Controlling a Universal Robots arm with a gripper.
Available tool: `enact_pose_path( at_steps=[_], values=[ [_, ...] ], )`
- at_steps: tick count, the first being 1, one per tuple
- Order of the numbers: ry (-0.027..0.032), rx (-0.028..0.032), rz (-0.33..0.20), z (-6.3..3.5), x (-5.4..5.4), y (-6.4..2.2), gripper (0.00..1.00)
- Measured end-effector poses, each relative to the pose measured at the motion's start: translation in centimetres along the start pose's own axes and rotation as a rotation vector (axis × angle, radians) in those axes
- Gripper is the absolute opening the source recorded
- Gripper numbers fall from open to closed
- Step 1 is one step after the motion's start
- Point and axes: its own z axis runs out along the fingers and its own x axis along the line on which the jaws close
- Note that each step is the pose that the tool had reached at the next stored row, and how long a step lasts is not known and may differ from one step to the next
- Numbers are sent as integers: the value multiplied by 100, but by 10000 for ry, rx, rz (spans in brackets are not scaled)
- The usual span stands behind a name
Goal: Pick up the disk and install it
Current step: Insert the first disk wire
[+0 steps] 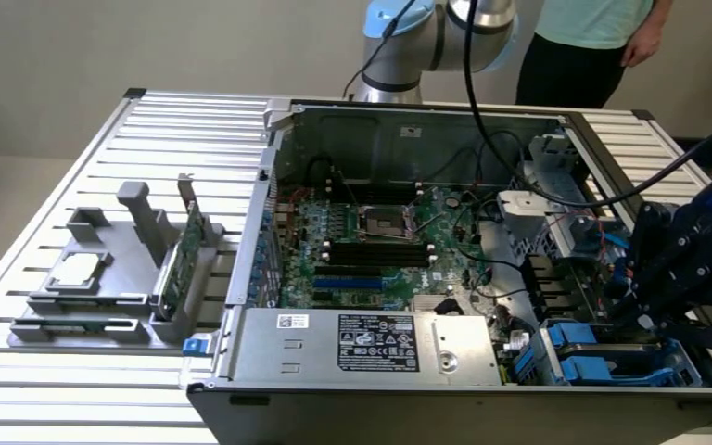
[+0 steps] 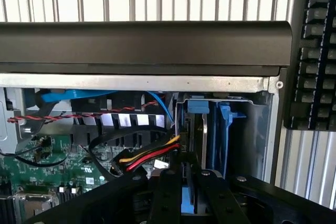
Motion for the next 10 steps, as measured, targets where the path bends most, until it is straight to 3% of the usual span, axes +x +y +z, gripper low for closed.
enact_pose_path(
  at_steps=[5, 10],
  values=[
    [-73, 3, 5, -1, 4, 13, 16],
    [-214, 39, 21, -3, 8, 41, 16]
  ],
)
